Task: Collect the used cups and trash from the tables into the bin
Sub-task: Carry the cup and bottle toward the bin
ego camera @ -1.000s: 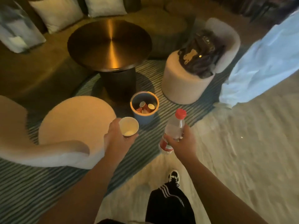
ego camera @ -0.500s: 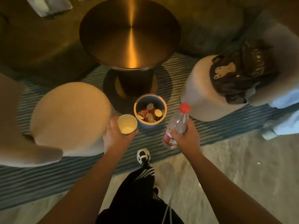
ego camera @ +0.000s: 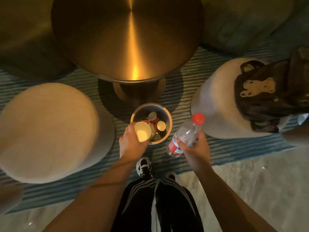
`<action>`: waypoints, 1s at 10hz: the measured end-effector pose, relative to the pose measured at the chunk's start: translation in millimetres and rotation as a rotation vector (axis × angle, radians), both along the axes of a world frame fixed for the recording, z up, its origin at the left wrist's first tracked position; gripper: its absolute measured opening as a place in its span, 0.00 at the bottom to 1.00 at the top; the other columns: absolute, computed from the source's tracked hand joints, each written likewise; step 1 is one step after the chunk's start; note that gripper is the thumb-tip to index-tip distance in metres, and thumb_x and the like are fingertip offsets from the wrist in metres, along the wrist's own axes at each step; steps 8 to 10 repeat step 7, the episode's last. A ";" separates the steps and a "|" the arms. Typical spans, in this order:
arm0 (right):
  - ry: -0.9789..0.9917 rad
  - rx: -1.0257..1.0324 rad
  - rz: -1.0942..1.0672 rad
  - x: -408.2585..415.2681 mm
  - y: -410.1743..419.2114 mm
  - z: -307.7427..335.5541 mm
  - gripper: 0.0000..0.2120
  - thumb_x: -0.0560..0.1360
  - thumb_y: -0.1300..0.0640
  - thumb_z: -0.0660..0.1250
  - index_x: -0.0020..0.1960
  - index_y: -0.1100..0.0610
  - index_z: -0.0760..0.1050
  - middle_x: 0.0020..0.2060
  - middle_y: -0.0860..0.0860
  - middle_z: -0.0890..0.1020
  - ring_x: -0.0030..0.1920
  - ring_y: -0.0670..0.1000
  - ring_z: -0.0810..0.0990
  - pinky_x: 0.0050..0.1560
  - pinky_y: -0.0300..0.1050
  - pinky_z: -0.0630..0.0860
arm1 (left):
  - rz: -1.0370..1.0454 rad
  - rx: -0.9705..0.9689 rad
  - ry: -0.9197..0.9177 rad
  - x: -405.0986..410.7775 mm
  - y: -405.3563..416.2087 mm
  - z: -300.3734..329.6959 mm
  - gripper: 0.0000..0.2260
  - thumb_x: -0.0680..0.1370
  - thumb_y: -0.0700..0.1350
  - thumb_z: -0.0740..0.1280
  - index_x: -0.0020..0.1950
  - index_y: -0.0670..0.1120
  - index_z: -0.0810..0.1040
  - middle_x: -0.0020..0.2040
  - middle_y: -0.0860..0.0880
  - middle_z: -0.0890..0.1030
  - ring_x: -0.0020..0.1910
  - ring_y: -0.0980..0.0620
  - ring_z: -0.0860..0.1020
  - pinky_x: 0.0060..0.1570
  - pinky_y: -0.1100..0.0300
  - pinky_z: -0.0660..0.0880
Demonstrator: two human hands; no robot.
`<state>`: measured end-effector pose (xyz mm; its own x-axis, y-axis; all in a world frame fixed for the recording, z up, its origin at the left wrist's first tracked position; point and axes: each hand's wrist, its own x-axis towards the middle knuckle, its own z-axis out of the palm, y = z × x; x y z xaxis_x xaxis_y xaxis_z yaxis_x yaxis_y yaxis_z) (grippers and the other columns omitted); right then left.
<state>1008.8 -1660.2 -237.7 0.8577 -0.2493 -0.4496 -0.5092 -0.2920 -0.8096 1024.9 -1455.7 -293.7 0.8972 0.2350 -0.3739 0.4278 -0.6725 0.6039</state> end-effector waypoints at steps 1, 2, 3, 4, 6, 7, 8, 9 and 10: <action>0.007 -0.028 0.028 18.4 -3.9 -20.5 0.25 0.67 0.54 0.76 0.60 0.49 0.68 0.51 0.44 0.78 0.52 0.46 0.78 0.46 0.40 0.76 | 0.019 0.015 0.037 17.8 -10.2 -30.5 0.29 0.68 0.49 0.73 0.65 0.49 0.65 0.59 0.48 0.74 0.56 0.45 0.74 0.56 0.46 0.71; -0.030 -0.085 0.121 31.8 -6.2 -32.7 0.25 0.69 0.53 0.75 0.61 0.51 0.67 0.53 0.49 0.77 0.53 0.49 0.78 0.51 0.43 0.78 | 0.051 0.024 0.123 25.7 -13.8 -52.5 0.34 0.63 0.52 0.76 0.65 0.52 0.64 0.60 0.50 0.75 0.58 0.48 0.73 0.58 0.46 0.70; -0.062 -0.090 0.205 41.1 -5.9 -41.6 0.28 0.69 0.54 0.75 0.64 0.53 0.67 0.54 0.47 0.77 0.53 0.44 0.77 0.49 0.35 0.75 | 0.102 0.046 0.149 23.4 -12.5 -57.5 0.41 0.60 0.57 0.78 0.67 0.55 0.60 0.64 0.51 0.73 0.62 0.49 0.71 0.60 0.49 0.67; -0.091 -0.072 0.241 48.9 0.8 -50.6 0.28 0.69 0.54 0.76 0.62 0.48 0.65 0.53 0.46 0.77 0.53 0.44 0.77 0.52 0.37 0.76 | 0.128 0.085 0.095 14.4 -5.3 -55.4 0.40 0.63 0.59 0.76 0.67 0.58 0.57 0.67 0.51 0.72 0.65 0.50 0.69 0.62 0.50 0.66; -0.020 0.036 0.204 74.0 24.7 -82.4 0.32 0.66 0.52 0.77 0.65 0.45 0.66 0.54 0.40 0.78 0.54 0.41 0.77 0.53 0.42 0.78 | 0.153 0.122 0.119 -5.2 8.5 -49.1 0.38 0.72 0.66 0.62 0.76 0.50 0.53 0.75 0.48 0.61 0.74 0.49 0.58 0.71 0.47 0.58; -0.003 -0.039 0.256 79.5 29.5 -91.7 0.42 0.65 0.54 0.78 0.72 0.45 0.60 0.65 0.42 0.73 0.64 0.44 0.71 0.61 0.41 0.67 | 0.162 0.156 0.046 -11.9 9.2 -37.0 0.35 0.74 0.63 0.61 0.76 0.50 0.55 0.75 0.48 0.62 0.73 0.50 0.59 0.71 0.47 0.59; -0.003 -0.039 0.256 79.5 29.5 -91.7 0.42 0.65 0.54 0.78 0.72 0.45 0.60 0.65 0.42 0.73 0.64 0.44 0.71 0.61 0.41 0.67 | 0.162 0.156 0.046 -11.9 9.2 -37.0 0.35 0.74 0.63 0.61 0.76 0.50 0.55 0.75 0.48 0.62 0.73 0.50 0.59 0.71 0.47 0.59; -0.003 -0.039 0.256 79.5 29.5 -91.7 0.42 0.65 0.54 0.78 0.72 0.45 0.60 0.65 0.42 0.73 0.64 0.44 0.71 0.61 0.41 0.67 | 0.162 0.156 0.046 -11.9 9.2 -37.0 0.35 0.74 0.63 0.61 0.76 0.50 0.55 0.75 0.48 0.62 0.73 0.50 0.59 0.71 0.47 0.59; -0.003 -0.039 0.256 79.5 29.5 -91.7 0.42 0.65 0.54 0.78 0.72 0.45 0.60 0.65 0.42 0.73 0.64 0.44 0.71 0.61 0.41 0.67 | 0.162 0.156 0.046 -11.9 9.2 -37.0 0.35 0.74 0.63 0.61 0.76 0.50 0.55 0.75 0.48 0.62 0.73 0.50 0.59 0.71 0.47 0.59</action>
